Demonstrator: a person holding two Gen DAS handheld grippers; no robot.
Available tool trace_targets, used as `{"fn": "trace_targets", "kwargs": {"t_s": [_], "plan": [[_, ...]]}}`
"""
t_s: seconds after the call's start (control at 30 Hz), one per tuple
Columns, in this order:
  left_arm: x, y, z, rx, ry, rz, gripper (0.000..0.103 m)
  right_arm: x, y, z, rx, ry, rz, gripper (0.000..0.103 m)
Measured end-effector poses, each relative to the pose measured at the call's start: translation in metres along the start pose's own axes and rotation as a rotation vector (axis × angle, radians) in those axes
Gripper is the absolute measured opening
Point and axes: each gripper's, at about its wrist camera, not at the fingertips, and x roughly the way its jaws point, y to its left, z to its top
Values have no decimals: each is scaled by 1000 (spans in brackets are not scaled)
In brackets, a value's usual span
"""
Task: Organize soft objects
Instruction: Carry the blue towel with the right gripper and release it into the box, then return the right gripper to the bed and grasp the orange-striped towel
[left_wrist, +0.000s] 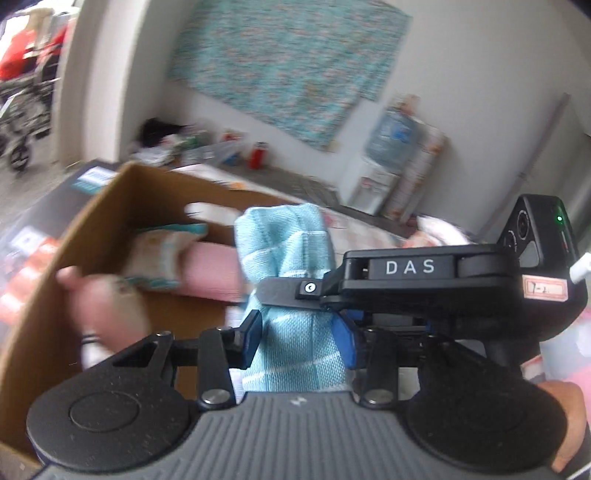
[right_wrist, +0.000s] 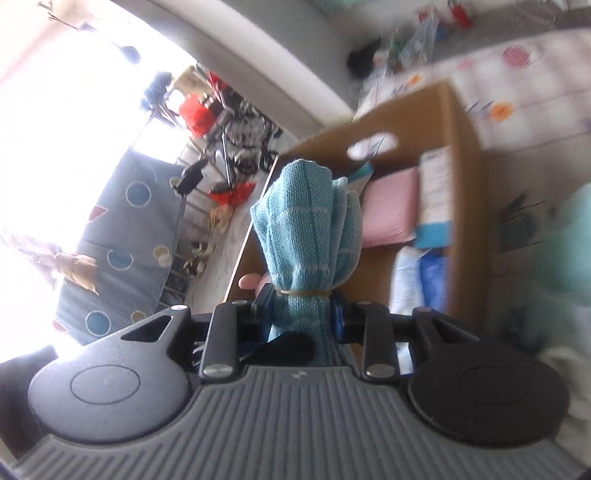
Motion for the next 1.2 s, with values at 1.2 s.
{"fn": "trace_targets", "kwargs": {"t_s": [1.2], "plan": [[-7,-68,-31,137,25,-175,65,-133,-61,-49,28,-318,-126,58]]}}
